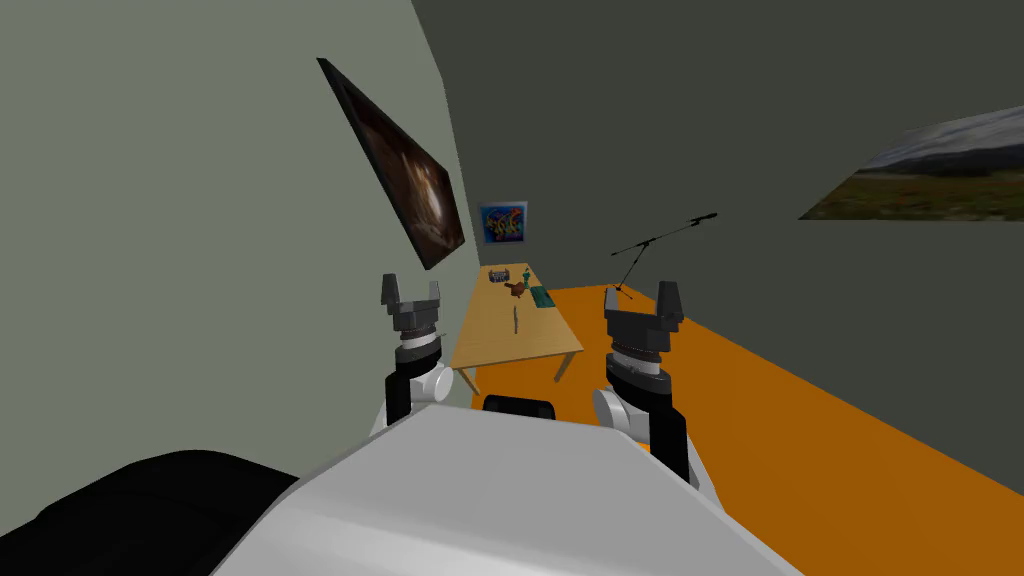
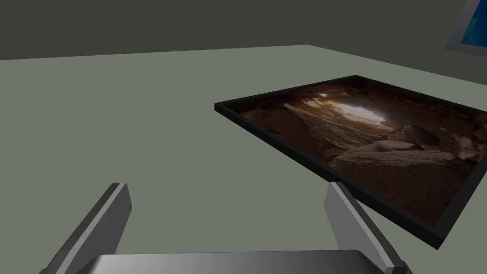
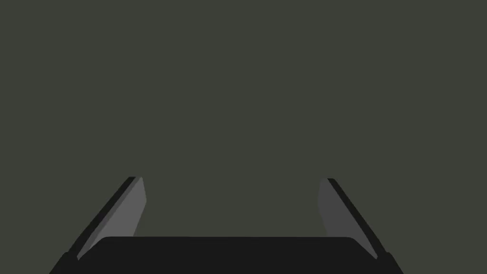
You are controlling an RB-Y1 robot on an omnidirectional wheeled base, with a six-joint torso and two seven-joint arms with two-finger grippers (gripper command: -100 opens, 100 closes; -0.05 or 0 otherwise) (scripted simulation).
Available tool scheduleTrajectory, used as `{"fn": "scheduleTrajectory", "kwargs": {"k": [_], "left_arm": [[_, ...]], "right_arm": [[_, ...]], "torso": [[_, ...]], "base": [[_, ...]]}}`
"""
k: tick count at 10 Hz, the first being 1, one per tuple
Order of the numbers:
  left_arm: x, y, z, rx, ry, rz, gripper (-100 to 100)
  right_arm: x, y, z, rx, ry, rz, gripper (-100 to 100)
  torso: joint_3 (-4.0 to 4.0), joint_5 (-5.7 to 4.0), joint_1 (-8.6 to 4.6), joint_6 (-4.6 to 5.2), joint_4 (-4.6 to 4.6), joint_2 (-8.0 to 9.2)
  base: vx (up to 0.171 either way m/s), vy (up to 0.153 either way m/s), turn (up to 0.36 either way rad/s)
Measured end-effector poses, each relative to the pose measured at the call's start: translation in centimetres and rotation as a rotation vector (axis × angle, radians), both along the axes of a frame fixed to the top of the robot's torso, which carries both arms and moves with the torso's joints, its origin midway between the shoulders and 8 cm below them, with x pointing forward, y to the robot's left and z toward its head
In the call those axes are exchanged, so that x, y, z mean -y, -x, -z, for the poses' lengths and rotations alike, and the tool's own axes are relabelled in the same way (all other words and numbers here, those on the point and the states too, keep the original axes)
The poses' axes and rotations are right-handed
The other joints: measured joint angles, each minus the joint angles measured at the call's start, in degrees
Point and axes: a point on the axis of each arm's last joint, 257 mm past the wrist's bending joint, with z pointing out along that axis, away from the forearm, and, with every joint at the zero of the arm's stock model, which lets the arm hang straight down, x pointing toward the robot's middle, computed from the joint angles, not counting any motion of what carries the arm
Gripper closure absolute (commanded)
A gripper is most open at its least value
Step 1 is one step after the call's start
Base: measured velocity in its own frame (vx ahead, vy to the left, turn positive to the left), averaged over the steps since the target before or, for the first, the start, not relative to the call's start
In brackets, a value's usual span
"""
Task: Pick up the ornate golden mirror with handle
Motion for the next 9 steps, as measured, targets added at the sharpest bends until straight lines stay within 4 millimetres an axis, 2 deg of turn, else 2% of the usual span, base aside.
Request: {"fn": "scheduleTrajectory", "kwargs": {"k": [4, 7, 9], "left_arm": [[-0.1, -1.6, 3.6, -0.126, -0.116, -0.024, -100], [-1.6, -2.4, 7.8, -0.269, -0.22, -0.059, -100], [-2.9, -3.0, 11.4, -0.38, -0.296, -0.087, -100]], "right_arm": [[0.0, 0.0, 0.0, 0.0, 0.0, 0.0, 0], [0.0, 0.0, 0.0, 0.0, 0.0, 0.0, 0], [0.0, 0.0, 0.0, 0.0, 0.0, 0.0, 0]], "torso": [[0.05, -0.08, -0.38, 0.02, 0.02, 0.09], [0.12, -0.11, -0.47, 0.01, 0.05, 0.21], [0.05, -0.13, -0.55, 0.01, 0.02, 0.08]], "base": [[-0.029, -0.096, -0.137], [-0.039, -0.134, -0.176], [-0.003, -0.134, -0.134]]}}
